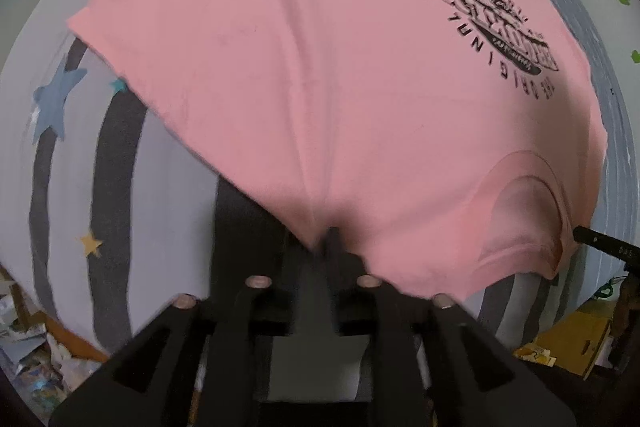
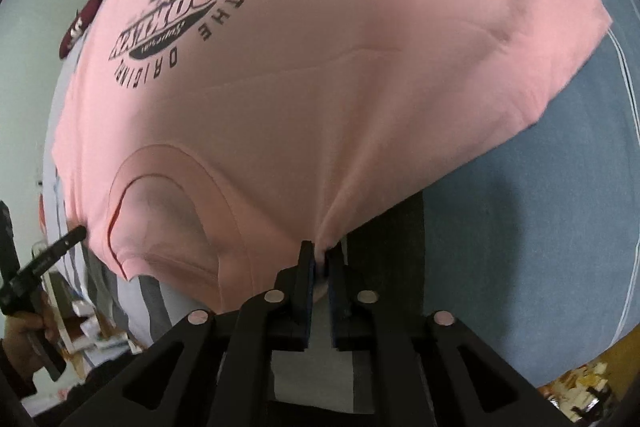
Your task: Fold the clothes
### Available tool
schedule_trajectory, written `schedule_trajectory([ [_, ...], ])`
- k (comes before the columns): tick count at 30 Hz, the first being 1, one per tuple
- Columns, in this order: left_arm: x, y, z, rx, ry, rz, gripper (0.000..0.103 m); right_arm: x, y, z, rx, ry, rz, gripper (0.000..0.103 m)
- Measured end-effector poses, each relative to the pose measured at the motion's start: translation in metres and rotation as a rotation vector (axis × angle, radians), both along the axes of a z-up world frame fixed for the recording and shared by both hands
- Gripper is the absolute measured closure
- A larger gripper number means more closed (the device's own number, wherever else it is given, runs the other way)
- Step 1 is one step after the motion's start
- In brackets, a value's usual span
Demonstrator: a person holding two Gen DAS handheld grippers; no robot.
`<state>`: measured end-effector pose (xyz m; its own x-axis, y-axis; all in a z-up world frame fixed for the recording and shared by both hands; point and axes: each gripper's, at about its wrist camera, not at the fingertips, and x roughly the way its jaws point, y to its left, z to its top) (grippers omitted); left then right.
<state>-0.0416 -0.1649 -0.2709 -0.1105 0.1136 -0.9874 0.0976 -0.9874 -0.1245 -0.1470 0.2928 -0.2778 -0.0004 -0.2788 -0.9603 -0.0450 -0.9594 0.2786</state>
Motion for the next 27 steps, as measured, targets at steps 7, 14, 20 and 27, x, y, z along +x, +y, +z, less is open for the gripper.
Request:
schedule_trajectory([
  [7, -0.011, -0.070, 0.040, -0.082, 0.065, 0.125, 0.063, 0.003, 0.022, 0.044, 0.079, 0.100, 0.010, 0.072],
  [14, -0.078, -0.196, 0.038, -0.187, 0.191, 0.405, 0.052, -0.060, 0.108, 0.050, 0.304, 0.248, -0.255, 0.066],
  [20, -0.122, -0.245, 0.008, -0.198, 0.183, 0.432, 0.050, -0.106, 0.163, 0.020, 0.352, 0.253, -0.433, 0.066],
  [27, -0.149, -0.237, -0.008, -0.214, 0.173, 0.394, 0.063, -0.125, 0.186, -0.010, 0.351, 0.195, -0.468, 0.066],
])
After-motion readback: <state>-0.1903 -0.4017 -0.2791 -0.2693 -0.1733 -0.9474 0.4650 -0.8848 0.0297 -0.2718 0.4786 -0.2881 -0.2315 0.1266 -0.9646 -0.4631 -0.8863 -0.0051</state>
